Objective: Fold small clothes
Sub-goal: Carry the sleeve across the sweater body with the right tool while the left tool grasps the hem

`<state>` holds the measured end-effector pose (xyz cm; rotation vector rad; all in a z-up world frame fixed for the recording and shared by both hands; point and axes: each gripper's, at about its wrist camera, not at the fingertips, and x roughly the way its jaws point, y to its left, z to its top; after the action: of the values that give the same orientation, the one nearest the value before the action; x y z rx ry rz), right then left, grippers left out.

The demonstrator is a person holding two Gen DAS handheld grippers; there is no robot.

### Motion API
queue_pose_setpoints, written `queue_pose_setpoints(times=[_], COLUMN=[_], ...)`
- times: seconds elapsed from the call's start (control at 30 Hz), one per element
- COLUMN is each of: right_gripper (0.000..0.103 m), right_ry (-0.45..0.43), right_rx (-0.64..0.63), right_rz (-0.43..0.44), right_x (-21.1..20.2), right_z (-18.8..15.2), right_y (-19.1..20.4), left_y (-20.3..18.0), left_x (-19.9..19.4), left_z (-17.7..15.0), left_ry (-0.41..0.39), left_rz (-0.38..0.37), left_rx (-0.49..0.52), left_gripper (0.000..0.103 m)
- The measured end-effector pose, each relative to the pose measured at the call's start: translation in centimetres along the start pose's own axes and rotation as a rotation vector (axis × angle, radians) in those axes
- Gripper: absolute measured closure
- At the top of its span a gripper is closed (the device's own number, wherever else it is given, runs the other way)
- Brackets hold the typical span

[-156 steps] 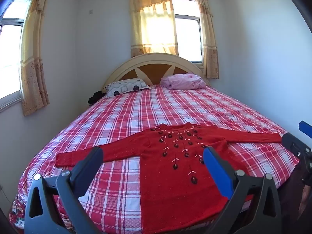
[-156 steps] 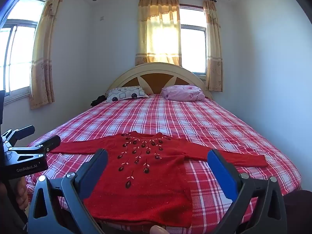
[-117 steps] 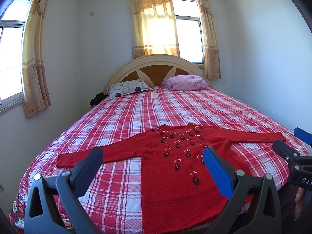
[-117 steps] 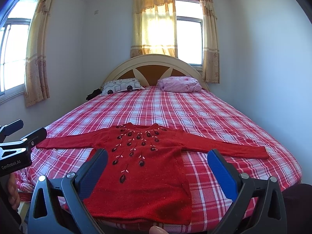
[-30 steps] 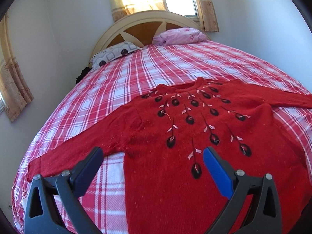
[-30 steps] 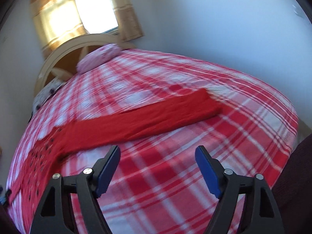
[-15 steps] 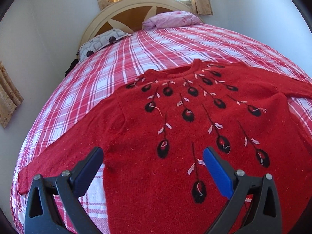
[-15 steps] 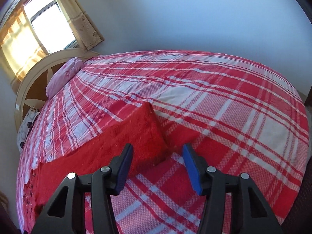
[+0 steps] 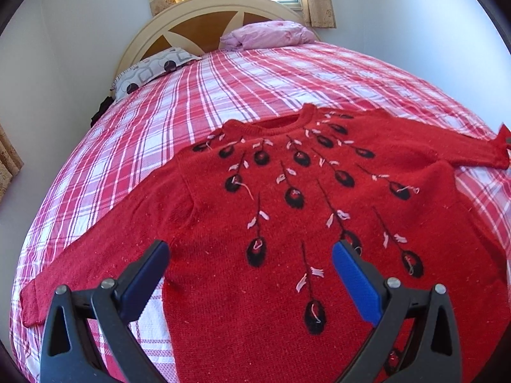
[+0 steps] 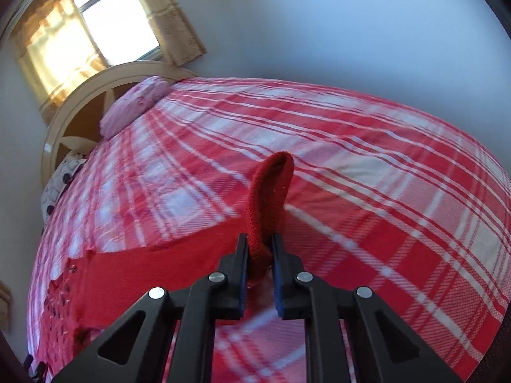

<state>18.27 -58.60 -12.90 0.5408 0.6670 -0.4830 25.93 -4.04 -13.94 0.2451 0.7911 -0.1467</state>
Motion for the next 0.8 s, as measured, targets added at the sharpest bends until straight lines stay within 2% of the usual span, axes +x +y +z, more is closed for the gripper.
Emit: queue_pose_setpoints(times=[0.23,0.47,0.63,0.8], right_gripper=[0.091,0.091,0.091,0.090], right_ry=[0.004,0.049,0.094,0.174], right_rx=[-0.198,-0.391,-0.488,-0.603], right_rz=[0.168,0.301,0.355,0.393], right_x=[-1.3,-0.8,1.0,3.9], right_z=[-0.6,-5.2,-9.1,-13.9], right_y=[12.1,23.5,28.6,31.7], left_y=[0.4,0.3,-0.4,-1.0], left_x=[-0.9,-1.3,-1.2,-0.3], left_z=[0.6,1.1,1.6,2.3], left_ry=[-0.019,-0.039,-0.048,-0.013], left_rz=[-0.045,-0.080,-0.131,-0.207], left_rx=[-0.020,-0.049,-0.062,-0.102], left_gripper=[0.000,0.000,0.000,0.004])
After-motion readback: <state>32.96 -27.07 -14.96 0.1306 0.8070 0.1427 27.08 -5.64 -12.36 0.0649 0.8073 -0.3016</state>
